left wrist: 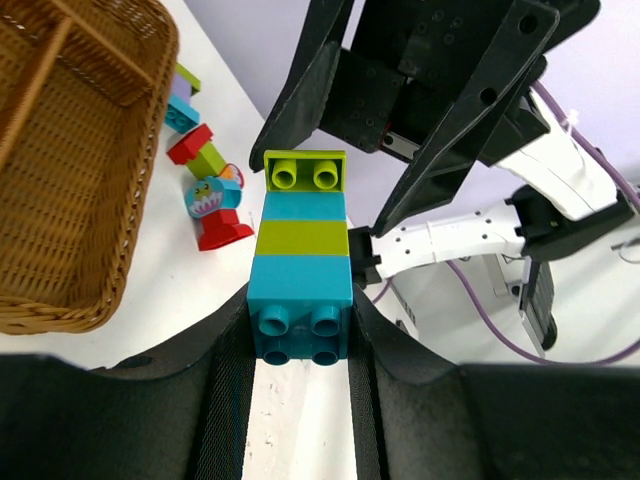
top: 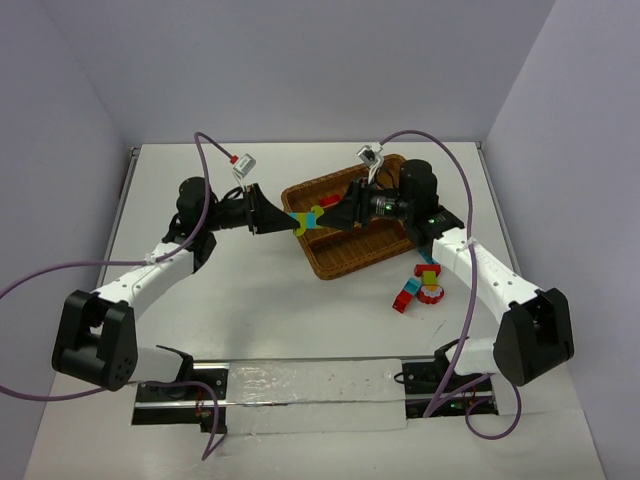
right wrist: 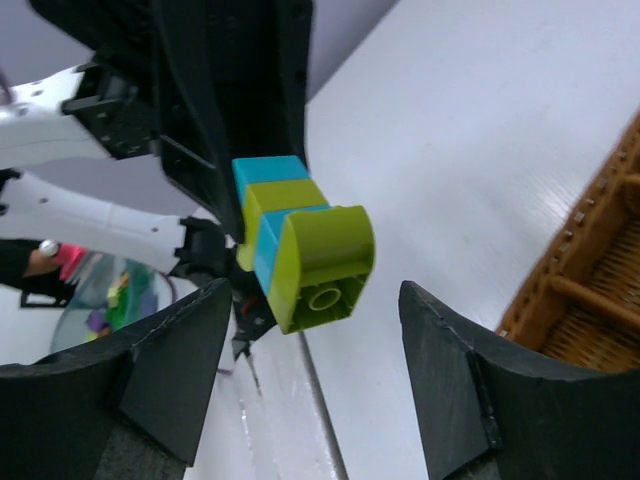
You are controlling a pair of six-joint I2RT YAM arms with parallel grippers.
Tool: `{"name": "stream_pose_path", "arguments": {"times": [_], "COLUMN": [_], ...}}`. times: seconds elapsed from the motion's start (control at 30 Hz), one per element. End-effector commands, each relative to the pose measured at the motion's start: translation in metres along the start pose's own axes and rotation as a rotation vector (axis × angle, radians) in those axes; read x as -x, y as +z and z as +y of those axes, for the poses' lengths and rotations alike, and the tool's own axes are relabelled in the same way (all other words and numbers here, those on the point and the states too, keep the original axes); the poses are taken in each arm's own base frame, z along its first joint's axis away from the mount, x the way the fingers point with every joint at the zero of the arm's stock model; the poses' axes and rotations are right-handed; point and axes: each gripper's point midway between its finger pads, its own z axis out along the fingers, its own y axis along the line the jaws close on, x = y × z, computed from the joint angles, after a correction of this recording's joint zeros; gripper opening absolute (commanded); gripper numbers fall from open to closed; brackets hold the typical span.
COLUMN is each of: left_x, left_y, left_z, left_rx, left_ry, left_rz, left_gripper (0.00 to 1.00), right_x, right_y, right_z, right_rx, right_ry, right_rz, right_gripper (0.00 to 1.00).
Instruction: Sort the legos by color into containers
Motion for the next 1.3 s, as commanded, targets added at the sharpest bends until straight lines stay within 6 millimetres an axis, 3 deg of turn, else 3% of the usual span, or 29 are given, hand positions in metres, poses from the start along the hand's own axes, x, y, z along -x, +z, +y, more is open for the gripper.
{"name": "stream_pose_path", "arguments": {"times": [0.0,0.4,0.5,0.7,0.8,0.87,0.97,1.0,1.03,1.13,1.17,1.27], "left_x": [0.009,0.013,0.013,0.015,0.015,0.016,0.017,0.017,0.017,0.018,0.018,0.019], "left_y": [-0.006,-0.012,-0.012,-0.012,-0.012,-0.011,-0.010,-0.010,-0.010,-0.010,-0.010,-0.009], "left_z": [-0.038,-0.061,-0.062,-0.062,-0.062,-0.061,-0.059,-0.059,-0.060,-0.060,-0.059,-0.056], "left_rx": [-0.107,-0.147,-0.144,-0.140,-0.135,-0.128,-0.124,-0.125,-0.127,-0.125,-0.120,-0.111], "left_ry": [0.125,0.168,0.172,0.175,0.183,0.177,0.171,0.172,0.173,0.174,0.175,0.171], "left_rz": [-0.005,-0.016,-0.016,-0.027,-0.029,-0.028,-0.022,-0.020,-0.019,-0.023,-0.023,-0.031], "left_gripper": [0.00,0.00,0.00,0.00,0.01,0.10,0.51,0.51,0.49,0.08,0.01,0.00], "right_x": [0.013,0.012,0.014,0.013,0.012,0.012,0.014,0.014,0.014,0.016,0.016,0.017], "right_y": [-0.002,-0.001,-0.002,-0.003,-0.004,-0.004,-0.003,-0.003,-0.003,-0.003,-0.003,-0.002], "right_z": [0.028,0.038,0.042,0.045,0.045,0.044,0.044,0.044,0.044,0.044,0.044,0.039], "right_rx": [0.152,0.229,0.246,0.263,0.261,0.259,0.253,0.251,0.249,0.244,0.241,0.218], "right_ry": [-0.052,-0.029,-0.029,-0.026,-0.023,-0.020,-0.013,-0.011,-0.010,-0.007,-0.006,-0.007], "right_rz": [-0.011,-0.007,-0.012,-0.013,-0.013,-0.016,-0.019,-0.020,-0.021,-0.027,-0.029,-0.033], "right_gripper": [0.76,0.52,0.41,0.01,0.00,0.00,0.00,0.00,0.00,0.00,0.00,0.00]}}
